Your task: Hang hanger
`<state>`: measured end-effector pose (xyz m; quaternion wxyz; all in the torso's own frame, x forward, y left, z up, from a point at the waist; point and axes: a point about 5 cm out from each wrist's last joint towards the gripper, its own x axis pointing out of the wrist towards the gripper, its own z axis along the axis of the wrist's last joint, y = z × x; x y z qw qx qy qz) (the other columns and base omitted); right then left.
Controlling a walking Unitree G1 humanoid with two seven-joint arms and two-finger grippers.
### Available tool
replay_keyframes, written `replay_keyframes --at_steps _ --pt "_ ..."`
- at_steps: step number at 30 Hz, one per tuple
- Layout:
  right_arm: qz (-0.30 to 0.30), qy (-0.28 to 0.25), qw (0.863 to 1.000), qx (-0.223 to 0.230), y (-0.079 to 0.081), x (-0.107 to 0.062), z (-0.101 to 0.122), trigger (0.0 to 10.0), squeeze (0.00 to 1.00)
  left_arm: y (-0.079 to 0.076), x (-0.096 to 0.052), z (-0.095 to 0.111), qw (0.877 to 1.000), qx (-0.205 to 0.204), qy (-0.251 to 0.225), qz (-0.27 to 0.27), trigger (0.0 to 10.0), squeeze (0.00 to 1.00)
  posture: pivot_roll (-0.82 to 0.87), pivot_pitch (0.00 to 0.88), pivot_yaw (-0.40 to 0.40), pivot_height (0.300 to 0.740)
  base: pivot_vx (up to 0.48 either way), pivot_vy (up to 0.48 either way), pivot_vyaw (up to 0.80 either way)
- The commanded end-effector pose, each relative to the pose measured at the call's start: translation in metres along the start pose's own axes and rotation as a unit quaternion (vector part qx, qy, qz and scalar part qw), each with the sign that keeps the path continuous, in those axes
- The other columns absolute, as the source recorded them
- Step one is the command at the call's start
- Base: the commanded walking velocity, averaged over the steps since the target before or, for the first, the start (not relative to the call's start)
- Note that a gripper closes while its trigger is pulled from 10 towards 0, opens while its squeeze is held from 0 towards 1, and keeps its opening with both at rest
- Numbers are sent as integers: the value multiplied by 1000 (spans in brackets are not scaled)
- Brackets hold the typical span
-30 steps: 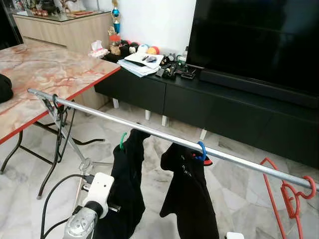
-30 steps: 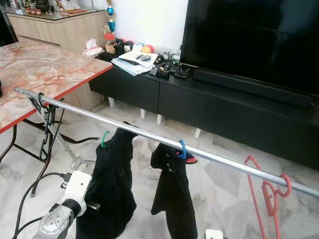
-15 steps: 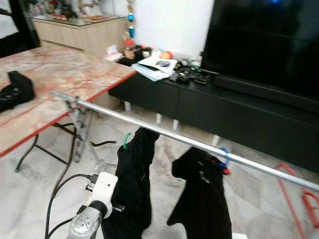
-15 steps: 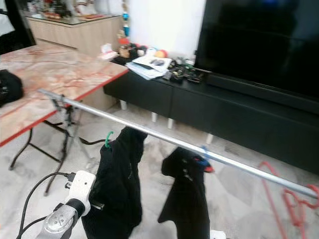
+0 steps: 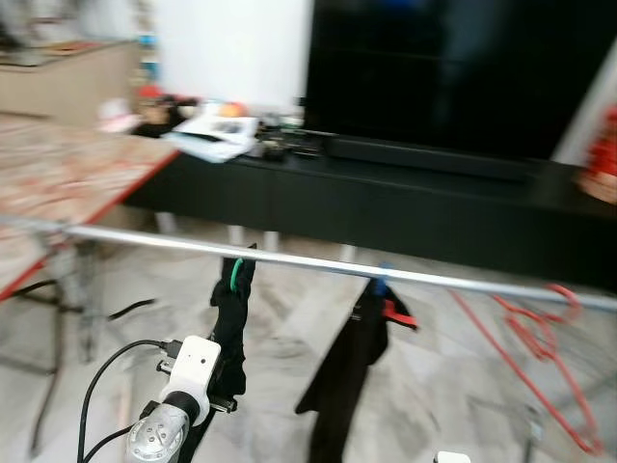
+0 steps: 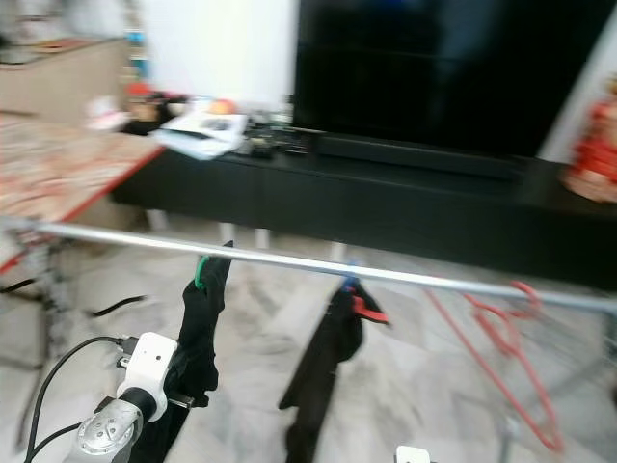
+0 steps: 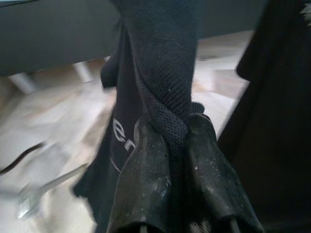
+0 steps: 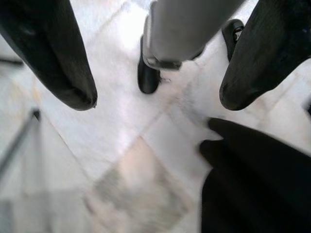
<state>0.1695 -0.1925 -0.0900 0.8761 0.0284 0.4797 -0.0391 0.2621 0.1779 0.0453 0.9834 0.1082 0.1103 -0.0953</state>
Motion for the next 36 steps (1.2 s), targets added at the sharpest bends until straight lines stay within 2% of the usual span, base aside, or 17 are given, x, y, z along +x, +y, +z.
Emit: replay_keyframes --at_steps 1,6,11,31,33,36 --pt "-5 -2 1000 5 -3 0 3 10000 0 -1 2 14 1000 2 -27 -3 10000 0 118 0 -28 740 0 0 -800" --pt "-5 -3 1000 4 -2 0 3 10000 0 -1 2 13 1000 -7 -24 -1 10000 0 118 0 -28 740 0 0 -800" --pt "-1 -8 1000 3 -2 0 4 10000 0 -2 3 14 1000 -7 -25 -1 10000 0 119 0 -28 740 0 392 0" --pt "-1 -11 1000 5 -2 0 4 10000 0 -4 1 17 999 -1 -32 -4 10000 0 120 0 -27 740 0 0 0" --pt "-1 -12 1000 6 -2 0 4 10000 0 -3 0 19 999 -2 -40 0 10000 0 121 0 -26 740 0 0 0" --pt "-4 -17 1000 10 -2 0 4 10000 0 0 -3 31 996 -22 -83 14 10000 0 122 0 -26 740 0 0 0"
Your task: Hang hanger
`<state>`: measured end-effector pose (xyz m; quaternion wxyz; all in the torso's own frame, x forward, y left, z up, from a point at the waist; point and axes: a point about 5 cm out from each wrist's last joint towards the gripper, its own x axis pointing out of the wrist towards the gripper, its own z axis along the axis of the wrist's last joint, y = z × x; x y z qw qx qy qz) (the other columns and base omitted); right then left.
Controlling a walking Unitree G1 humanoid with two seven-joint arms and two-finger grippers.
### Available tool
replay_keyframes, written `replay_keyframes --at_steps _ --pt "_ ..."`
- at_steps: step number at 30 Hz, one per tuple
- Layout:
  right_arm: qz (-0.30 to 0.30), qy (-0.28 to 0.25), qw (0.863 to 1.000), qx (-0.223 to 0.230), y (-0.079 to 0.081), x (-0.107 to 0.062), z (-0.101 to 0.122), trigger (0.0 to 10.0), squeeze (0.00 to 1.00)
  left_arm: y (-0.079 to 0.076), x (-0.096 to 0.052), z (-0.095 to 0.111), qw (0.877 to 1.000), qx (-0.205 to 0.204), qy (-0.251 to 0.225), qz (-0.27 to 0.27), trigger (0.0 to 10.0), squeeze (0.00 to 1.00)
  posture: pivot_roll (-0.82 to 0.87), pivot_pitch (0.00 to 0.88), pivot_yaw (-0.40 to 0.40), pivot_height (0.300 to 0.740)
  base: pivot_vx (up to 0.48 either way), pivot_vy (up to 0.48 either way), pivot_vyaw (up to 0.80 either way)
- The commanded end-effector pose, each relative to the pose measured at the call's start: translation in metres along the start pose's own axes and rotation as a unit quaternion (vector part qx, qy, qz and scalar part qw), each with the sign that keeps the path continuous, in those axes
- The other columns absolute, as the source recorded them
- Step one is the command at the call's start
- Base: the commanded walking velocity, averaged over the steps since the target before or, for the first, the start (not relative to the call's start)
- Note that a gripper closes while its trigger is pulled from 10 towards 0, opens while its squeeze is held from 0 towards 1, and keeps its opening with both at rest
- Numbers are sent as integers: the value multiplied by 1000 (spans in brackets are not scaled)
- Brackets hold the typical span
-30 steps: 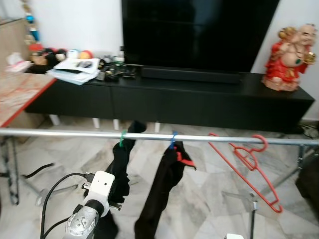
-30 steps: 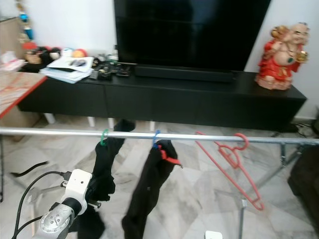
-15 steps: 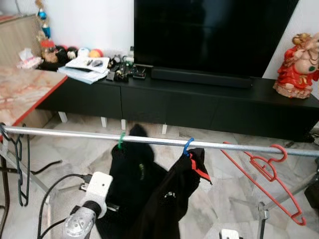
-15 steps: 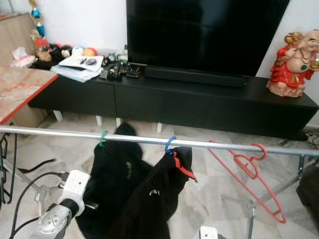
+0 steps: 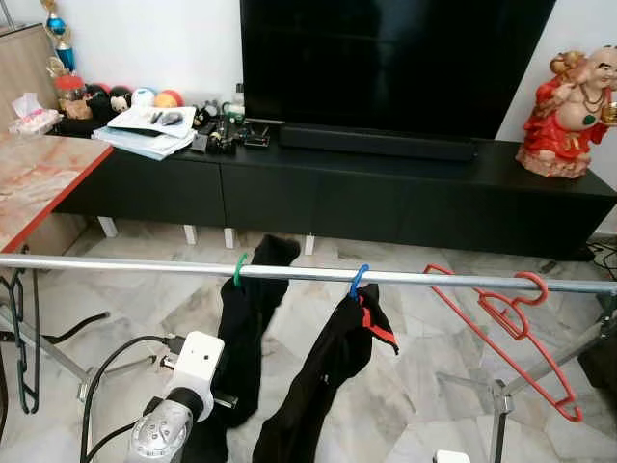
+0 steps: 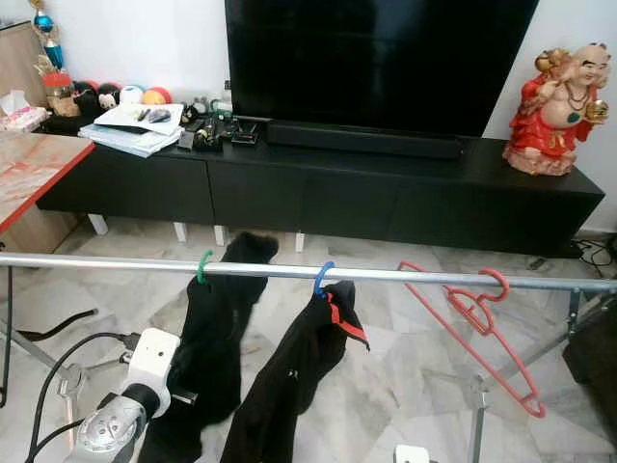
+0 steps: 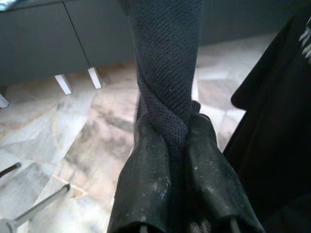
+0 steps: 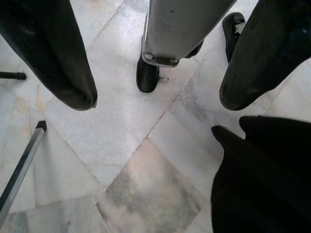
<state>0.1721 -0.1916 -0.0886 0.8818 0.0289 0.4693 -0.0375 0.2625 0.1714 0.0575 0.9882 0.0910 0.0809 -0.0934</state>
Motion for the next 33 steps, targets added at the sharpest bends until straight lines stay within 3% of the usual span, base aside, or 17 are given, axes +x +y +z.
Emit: replay_keyframes --at_steps 1,4,19,33 --pt "-6 -6 1000 11 -3 0 2 10000 0 4 0 21 998 -10 -63 13 10000 0 122 0 -26 740 0 0 0" --pt "-7 -7 1000 12 -3 0 1 10000 0 5 -3 30 996 -2 -89 10 10000 0 122 0 -24 740 0 0 0" --pt "-6 -6 1000 11 -2 0 2 10000 0 9 -28 12 999 14 -53 2 10000 0 128 0 -22 740 0 0 0" --pt "-6 -5 1000 9 -3 0 2 10000 0 7 -27 13 999 14 -53 0 10000 0 127 0 -22 740 0 0 0"
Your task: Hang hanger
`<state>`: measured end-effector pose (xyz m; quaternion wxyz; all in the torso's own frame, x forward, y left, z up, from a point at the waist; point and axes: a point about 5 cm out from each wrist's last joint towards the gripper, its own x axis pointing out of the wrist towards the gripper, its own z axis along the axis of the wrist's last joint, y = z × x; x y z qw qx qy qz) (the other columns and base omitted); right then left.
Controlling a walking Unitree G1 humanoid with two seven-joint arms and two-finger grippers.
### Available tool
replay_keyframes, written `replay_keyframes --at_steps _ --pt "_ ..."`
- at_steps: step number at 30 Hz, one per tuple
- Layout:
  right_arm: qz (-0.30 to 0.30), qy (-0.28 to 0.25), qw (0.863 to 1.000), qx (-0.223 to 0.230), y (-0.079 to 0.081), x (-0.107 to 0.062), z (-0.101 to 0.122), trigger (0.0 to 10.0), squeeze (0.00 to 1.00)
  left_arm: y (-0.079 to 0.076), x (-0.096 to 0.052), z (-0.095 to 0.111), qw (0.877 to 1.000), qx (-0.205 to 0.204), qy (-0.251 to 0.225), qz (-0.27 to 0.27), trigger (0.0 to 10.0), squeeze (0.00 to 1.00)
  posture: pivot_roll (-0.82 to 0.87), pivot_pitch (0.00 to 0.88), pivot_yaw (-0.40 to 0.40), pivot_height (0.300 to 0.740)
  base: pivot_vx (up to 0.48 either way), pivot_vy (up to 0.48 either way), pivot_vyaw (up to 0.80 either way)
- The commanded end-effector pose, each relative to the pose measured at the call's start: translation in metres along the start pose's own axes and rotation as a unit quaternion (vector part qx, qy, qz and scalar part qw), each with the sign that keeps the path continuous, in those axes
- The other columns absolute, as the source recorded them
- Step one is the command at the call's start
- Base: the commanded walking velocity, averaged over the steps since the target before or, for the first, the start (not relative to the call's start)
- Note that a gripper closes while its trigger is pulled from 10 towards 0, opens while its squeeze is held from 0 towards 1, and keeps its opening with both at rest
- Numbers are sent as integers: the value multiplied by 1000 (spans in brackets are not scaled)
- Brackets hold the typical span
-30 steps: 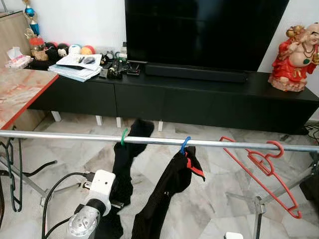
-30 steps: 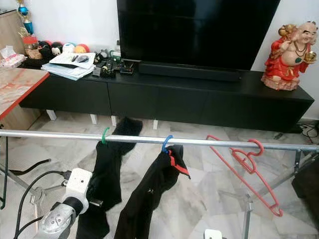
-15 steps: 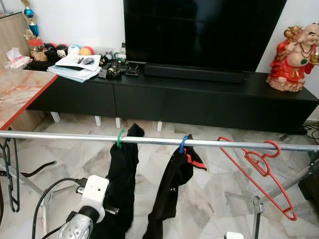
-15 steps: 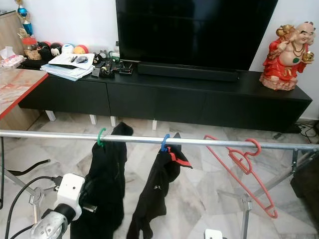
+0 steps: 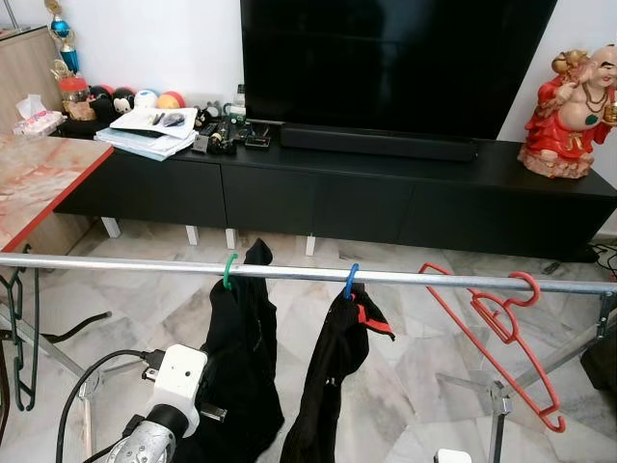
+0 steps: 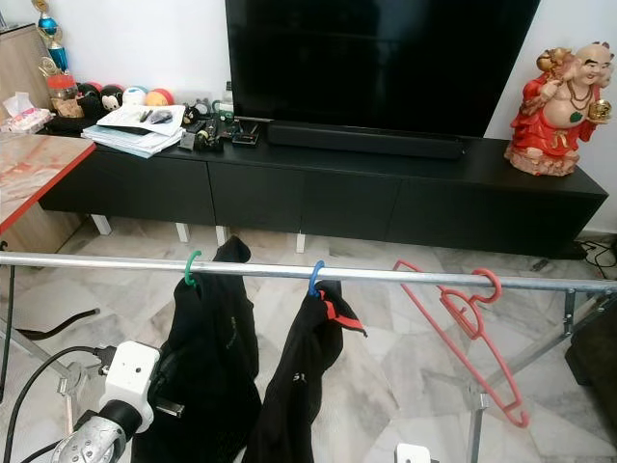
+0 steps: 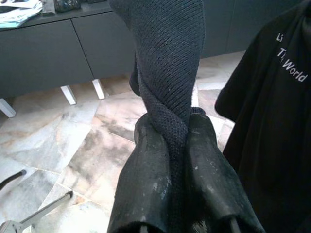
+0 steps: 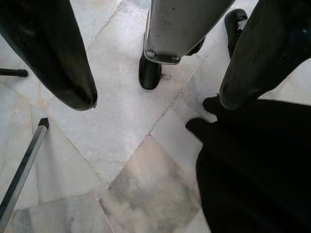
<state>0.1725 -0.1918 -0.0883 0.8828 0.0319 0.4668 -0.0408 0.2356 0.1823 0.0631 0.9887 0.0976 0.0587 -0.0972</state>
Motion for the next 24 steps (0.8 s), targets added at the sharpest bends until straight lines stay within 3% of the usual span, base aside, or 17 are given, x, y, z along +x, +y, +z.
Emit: replay_keyframes --at_steps 1,15,24 --pt "-3 -2 1000 3 -2 0 1 10000 0 0 3 14 999 5 -31 2 10000 0 127 0 -21 740 0 0 0" --pt "-4 -4 1000 6 -2 0 2 10000 0 -1 4 16 999 0 -38 4 10000 0 127 0 -22 740 0 0 0" --pt "-4 -4 1000 6 -2 0 2 10000 0 -2 1 13 999 -2 -34 4 10000 0 127 0 -22 740 -270 0 0"
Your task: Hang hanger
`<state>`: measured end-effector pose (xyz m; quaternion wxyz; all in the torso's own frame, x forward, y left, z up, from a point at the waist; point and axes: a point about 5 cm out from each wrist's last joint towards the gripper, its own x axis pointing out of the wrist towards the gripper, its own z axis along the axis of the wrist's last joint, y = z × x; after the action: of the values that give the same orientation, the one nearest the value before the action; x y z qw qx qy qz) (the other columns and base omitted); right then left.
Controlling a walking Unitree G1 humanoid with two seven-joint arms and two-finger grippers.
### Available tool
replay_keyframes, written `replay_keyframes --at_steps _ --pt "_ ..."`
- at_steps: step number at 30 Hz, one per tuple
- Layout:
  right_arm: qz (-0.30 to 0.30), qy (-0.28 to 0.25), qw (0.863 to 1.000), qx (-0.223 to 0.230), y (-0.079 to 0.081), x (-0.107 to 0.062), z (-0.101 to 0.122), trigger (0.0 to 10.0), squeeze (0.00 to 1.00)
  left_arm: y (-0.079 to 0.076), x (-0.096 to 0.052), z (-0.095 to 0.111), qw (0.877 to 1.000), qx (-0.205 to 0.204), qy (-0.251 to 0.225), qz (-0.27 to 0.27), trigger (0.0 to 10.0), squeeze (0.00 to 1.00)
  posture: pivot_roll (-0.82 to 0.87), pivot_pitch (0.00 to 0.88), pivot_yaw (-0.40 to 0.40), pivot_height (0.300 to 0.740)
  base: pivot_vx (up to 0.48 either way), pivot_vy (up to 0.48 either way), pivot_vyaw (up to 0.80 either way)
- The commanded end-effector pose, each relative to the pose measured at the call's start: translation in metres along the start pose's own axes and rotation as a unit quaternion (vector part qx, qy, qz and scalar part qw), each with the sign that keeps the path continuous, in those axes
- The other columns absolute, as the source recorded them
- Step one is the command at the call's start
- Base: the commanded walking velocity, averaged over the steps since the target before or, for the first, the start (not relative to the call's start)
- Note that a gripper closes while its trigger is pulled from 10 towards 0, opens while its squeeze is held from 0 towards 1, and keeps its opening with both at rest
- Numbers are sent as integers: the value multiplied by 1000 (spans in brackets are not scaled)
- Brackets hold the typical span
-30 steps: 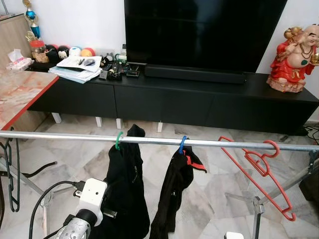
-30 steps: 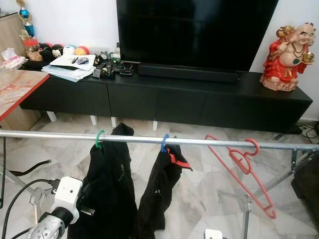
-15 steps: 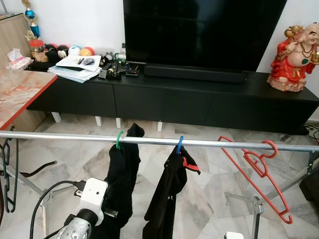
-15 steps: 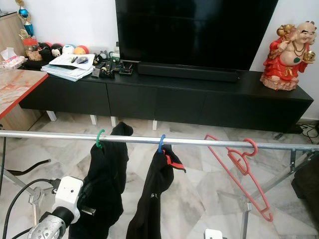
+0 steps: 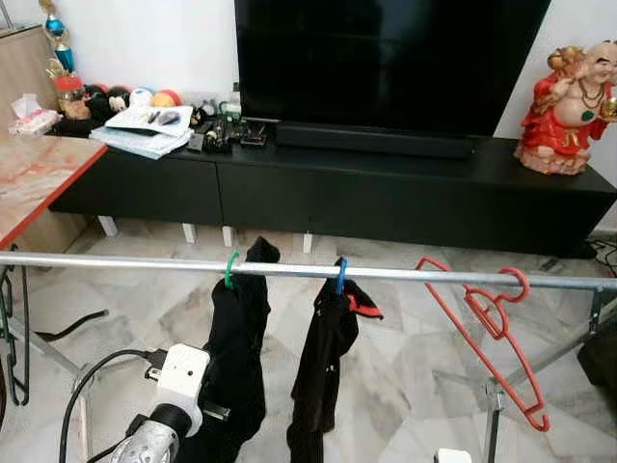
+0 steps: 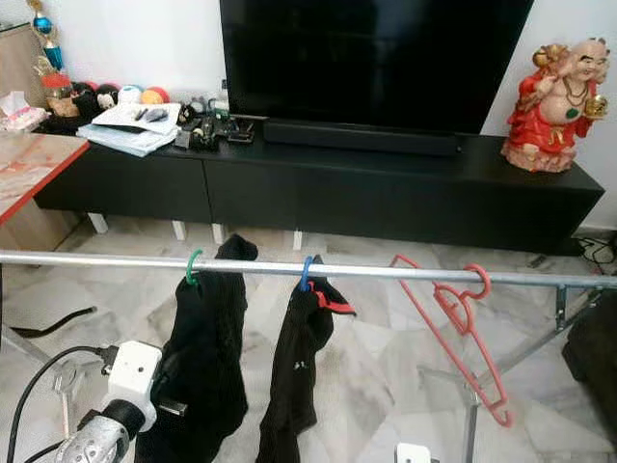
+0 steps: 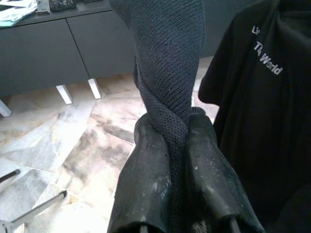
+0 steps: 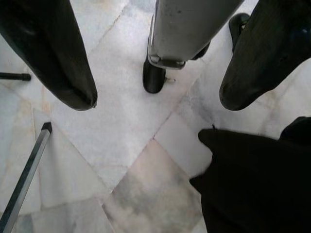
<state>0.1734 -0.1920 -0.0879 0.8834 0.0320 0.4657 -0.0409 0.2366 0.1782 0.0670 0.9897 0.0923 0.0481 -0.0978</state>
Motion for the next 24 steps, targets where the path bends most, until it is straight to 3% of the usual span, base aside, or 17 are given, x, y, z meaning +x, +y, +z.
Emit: replay_keyframes --at_steps 1,10,24 --pt "-4 -3 1000 6 -2 0 1 10000 0 2 1 9 1000 2 -23 5 10000 0 127 0 -22 740 -277 0 0" --pt "-4 -2 1000 6 -2 0 0 10000 0 2 2 9 1000 4 -21 6 10000 0 130 0 -22 740 -273 0 0" --pt "-4 -2 1000 5 -2 0 1 10000 0 3 2 6 1000 7 -9 11 10000 0 131 0 -24 740 0 0 0"
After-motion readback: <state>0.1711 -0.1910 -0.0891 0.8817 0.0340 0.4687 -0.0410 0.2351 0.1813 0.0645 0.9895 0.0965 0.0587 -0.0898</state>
